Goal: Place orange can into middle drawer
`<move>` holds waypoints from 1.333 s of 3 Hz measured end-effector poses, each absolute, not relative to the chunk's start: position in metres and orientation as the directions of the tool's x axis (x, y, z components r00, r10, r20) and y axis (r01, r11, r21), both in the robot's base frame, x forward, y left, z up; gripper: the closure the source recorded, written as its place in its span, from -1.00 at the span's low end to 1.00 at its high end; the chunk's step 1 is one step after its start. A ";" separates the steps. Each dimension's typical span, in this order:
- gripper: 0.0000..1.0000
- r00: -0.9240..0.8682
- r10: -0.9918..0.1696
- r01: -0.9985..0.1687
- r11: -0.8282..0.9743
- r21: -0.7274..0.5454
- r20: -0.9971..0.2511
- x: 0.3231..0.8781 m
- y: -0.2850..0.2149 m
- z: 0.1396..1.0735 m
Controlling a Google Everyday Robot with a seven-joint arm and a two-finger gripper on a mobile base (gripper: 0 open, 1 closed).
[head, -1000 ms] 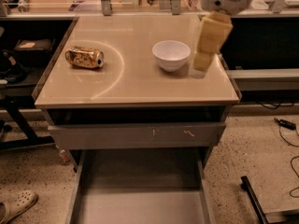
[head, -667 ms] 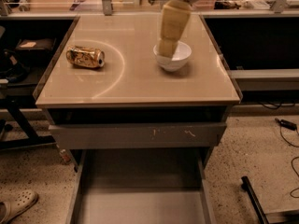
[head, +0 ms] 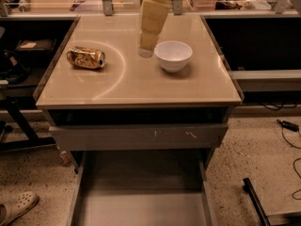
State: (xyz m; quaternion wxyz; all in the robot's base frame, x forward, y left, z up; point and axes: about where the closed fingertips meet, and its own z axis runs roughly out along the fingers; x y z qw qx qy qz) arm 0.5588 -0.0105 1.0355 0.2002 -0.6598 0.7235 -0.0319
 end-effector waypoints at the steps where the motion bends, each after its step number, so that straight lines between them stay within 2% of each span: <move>1: -1.00 -0.007 -0.934 -0.942 0.127 -0.312 -0.358 0.626 0.063 1.033; 3: -1.00 -0.009 -0.925 -0.941 0.136 -0.309 -0.379 0.633 0.073 1.030; 4: -1.00 -0.033 -0.927 -0.947 0.149 -0.285 -0.373 0.651 0.098 1.016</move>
Offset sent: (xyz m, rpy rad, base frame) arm 0.0957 0.1001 -0.0103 0.1089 0.0756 0.0551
